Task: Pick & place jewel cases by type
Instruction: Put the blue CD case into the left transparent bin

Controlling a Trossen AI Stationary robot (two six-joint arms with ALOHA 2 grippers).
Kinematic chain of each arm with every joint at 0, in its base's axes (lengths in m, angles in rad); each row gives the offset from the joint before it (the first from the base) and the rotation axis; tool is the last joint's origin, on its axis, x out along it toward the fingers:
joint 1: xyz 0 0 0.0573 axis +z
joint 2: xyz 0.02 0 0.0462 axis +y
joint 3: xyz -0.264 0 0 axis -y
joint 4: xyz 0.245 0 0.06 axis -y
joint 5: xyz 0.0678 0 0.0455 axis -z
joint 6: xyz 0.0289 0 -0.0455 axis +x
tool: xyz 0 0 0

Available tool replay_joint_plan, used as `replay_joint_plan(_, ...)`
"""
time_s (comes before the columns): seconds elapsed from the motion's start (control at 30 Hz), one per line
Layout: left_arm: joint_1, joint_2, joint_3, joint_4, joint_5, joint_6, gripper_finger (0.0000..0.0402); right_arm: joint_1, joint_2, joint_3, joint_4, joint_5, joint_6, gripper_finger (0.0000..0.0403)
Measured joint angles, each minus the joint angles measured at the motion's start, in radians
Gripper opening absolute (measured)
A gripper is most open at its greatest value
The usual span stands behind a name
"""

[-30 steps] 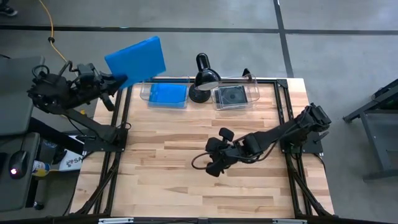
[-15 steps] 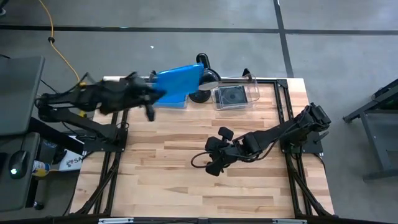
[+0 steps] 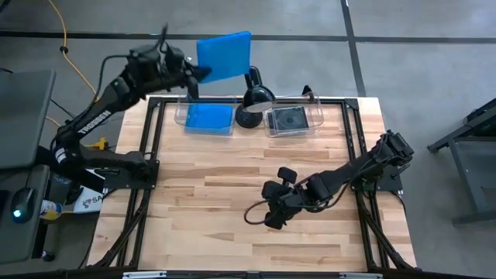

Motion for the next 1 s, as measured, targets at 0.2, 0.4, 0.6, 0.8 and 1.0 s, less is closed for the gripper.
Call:
replay_joint_plan(0.2, 0.224, 0.009, 0.001, -0.146, 0.195, -0.004, 0.0026, 0.027, 0.000, 0.000, -0.026, 0.024, 0.037, 0.0000)
replay_joint_plan(0.4, 0.361, 0.050, 0.001, -0.398, 0.266, 0.062, 0.0026, 0.027, 0.000, 0.000, -0.052, 0.062, 0.117, 0.0000)
replay_joint_plan(0.6, 0.411, 0.135, 0.001, -0.521, 0.337, 0.149, 0.0026, 0.009, 0.000, 0.000, -0.052, 0.084, 0.162, 0.0000)
replay_joint_plan(0.8, 0.409, 0.193, 0.001, -0.553, 0.363, 0.160, 0.0026, -0.015, 0.000, 0.000, -0.052, 0.105, 0.216, 0.0000)
replay_joint_plan(1.0, 0.413, 0.245, 0.001, -0.613, 0.384, 0.143, 0.0026, -0.017, 0.000, 0.000, -0.052, 0.134, 0.275, 0.0000)
